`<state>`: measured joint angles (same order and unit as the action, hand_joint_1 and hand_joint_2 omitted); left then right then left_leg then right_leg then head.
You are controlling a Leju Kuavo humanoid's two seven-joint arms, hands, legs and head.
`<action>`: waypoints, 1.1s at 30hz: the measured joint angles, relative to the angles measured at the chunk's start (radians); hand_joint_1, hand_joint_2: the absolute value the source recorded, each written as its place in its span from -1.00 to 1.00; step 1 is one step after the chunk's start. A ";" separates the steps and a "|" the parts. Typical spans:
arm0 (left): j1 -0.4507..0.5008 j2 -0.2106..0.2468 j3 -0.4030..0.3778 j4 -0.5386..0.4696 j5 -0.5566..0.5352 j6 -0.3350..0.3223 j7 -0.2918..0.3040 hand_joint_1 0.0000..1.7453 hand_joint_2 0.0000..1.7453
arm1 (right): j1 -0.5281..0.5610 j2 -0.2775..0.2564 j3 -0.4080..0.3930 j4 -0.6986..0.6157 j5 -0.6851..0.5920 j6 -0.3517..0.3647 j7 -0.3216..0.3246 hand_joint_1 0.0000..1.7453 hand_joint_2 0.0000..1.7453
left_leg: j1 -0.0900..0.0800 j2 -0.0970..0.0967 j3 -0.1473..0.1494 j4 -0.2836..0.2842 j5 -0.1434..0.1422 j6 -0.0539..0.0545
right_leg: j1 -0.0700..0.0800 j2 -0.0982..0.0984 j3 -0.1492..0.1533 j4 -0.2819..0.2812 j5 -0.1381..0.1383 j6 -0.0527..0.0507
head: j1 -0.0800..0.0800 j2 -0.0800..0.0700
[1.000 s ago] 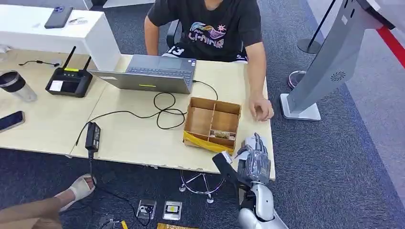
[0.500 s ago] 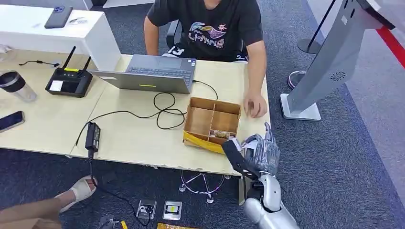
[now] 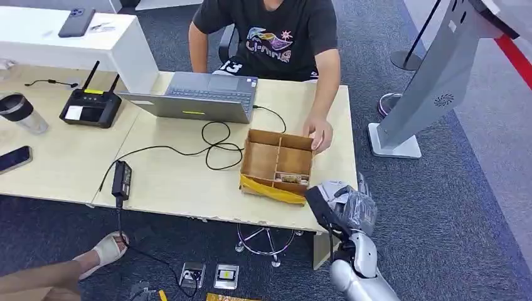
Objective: Pass the card to the sensor for recognition and then transmit it.
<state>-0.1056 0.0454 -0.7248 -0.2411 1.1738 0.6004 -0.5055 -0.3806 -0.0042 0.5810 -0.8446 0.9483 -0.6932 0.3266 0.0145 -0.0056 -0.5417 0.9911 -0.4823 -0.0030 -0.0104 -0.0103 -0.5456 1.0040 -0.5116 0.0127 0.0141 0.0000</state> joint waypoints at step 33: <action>0.000 0.000 0.000 0.000 0.010 0.018 0.001 -1.00 1.00 | -0.014 0.011 -0.016 0.034 0.095 -0.007 -0.068 1.00 1.00 | 0.000 0.000 0.001 0.000 0.000 0.000 | 0.000 0.000 0.001 0.000 0.001 0.000 | 0.000 0.000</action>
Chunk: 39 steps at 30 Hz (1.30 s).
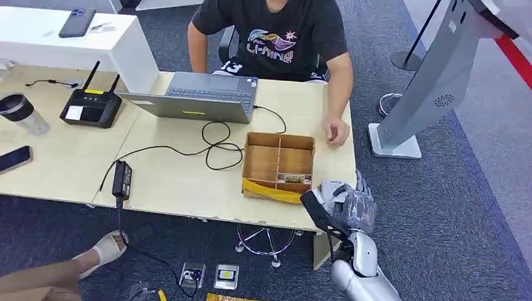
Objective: Pass the card to the sensor for recognition and then transmit it.
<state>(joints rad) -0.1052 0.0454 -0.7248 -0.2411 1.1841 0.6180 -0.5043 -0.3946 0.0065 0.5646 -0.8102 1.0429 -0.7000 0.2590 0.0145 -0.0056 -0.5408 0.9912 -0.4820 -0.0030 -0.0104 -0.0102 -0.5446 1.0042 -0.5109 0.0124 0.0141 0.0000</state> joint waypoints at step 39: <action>-0.002 -0.020 -0.024 0.000 -0.063 -0.080 0.036 -1.00 1.00 | -0.531 0.167 0.136 0.056 0.230 0.369 0.143 -1.00 1.00 | 0.000 0.000 -0.002 0.000 0.004 0.000 | 0.000 -0.001 -0.001 0.001 0.002 0.000 | 0.000 0.000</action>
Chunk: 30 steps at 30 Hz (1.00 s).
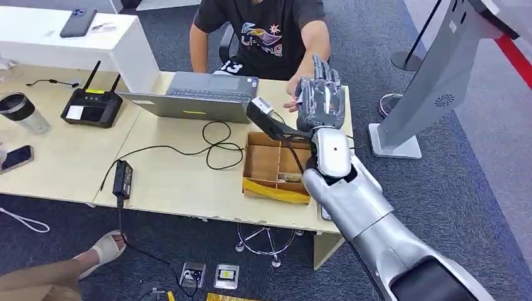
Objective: Pass the card to the sensor for recognition and then transmit it.
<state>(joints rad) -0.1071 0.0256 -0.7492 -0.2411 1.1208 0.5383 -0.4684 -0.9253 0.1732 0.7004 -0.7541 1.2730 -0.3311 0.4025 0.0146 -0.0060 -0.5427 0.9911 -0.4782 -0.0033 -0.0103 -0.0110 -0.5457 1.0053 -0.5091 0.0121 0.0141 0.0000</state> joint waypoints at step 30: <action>0.003 0.002 0.000 0.002 0.011 0.006 -0.057 -1.00 1.00 | 0.308 -0.116 0.028 -0.473 -0.020 0.127 -0.130 -1.00 1.00 | 0.000 0.001 0.000 0.000 0.000 0.000 | 0.000 0.001 -0.002 0.000 0.001 0.000 | 0.000 0.000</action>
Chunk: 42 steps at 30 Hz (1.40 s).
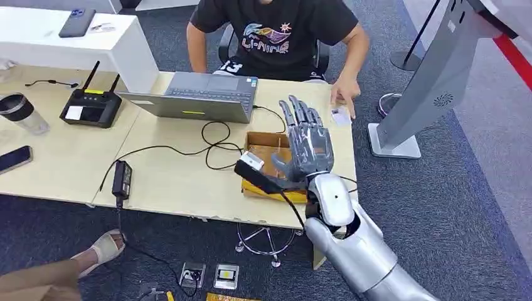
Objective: Pass the card to the sensor for recognition and then transmit it.
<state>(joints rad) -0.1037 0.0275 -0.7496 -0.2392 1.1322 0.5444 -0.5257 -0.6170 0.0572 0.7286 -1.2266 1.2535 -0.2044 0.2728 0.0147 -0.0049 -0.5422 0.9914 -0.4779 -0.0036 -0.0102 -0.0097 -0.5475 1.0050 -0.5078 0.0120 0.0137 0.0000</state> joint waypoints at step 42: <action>-0.002 0.006 -0.026 0.003 -0.027 -0.028 0.023 -1.00 1.00 | 0.011 -0.086 0.220 0.201 -0.155 0.055 0.057 -1.00 1.00 | 0.000 0.000 -0.001 0.000 0.000 0.000 | 0.000 0.000 0.000 0.000 0.000 0.000 | 0.000 0.000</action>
<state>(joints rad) -0.1055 0.0336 -0.7755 -0.2357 1.1055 0.5161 -0.5028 -0.6057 -0.0290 0.9491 -1.0258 1.0982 -0.1492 0.3300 0.0145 -0.0045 -0.5433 0.9915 -0.4778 -0.0036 -0.0104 -0.0100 -0.5474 1.0049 -0.5076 0.0121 0.0141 0.0000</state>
